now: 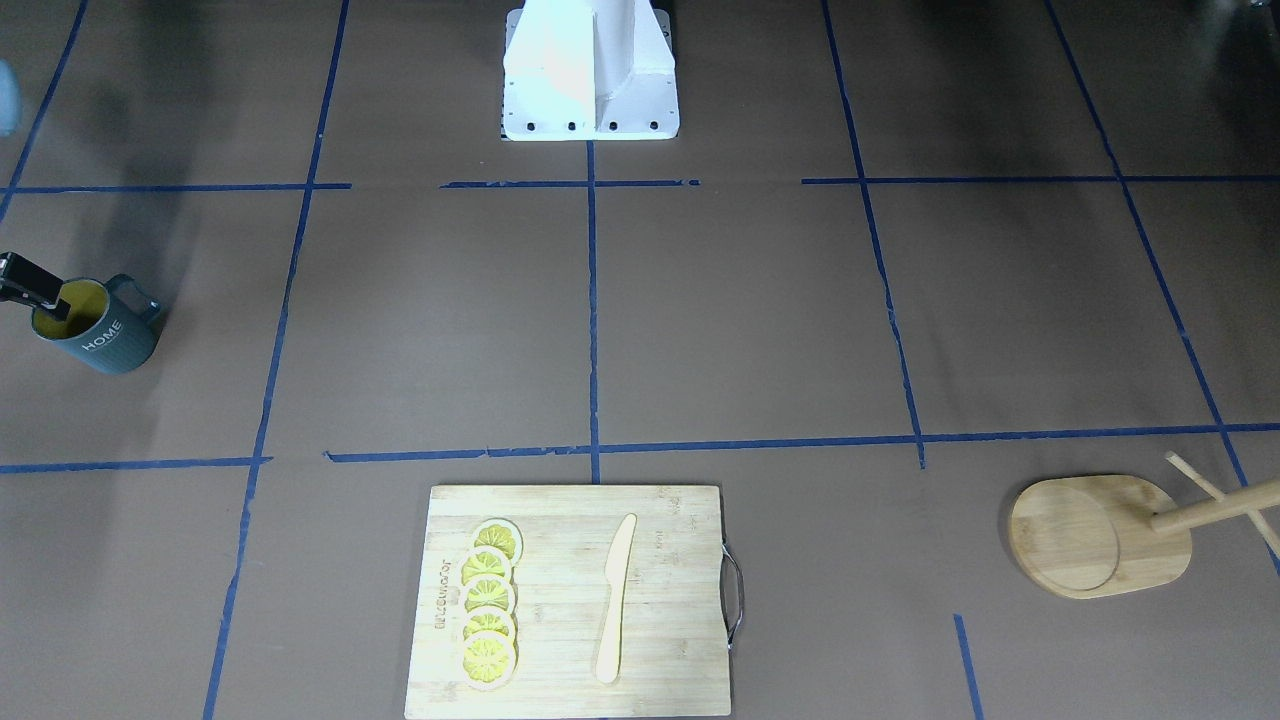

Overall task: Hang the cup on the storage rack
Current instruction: 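Reach the right gripper down and grasp the blue mug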

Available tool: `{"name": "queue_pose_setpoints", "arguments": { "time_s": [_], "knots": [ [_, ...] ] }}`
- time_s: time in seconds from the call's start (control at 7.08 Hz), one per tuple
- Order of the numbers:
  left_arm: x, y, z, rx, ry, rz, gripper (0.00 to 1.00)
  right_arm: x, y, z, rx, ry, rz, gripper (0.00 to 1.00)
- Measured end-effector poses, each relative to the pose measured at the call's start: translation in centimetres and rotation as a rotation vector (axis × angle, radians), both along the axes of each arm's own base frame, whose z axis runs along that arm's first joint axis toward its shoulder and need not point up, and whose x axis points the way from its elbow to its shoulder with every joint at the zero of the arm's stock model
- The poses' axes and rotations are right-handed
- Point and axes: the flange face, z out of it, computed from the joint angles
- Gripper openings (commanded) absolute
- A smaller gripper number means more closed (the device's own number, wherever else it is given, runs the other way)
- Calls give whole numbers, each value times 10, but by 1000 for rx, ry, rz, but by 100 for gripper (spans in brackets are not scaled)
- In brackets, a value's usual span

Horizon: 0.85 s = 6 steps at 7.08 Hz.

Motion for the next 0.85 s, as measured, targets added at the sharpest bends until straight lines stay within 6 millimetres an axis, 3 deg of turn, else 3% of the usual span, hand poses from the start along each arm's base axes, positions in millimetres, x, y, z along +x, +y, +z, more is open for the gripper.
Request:
{"name": "queue_pose_setpoints", "arguments": {
  "time_s": [0.42,0.71,0.85],
  "knots": [
    [0,0,0,0,1,0,100,-10,-3,13,-22,11,-16,98],
    [0,0,0,0,3,1,100,-15,-4,21,-34,15,-25,15],
    [0,0,0,0,3,1,100,-16,-4,21,-33,14,-29,3]
  ]
}}
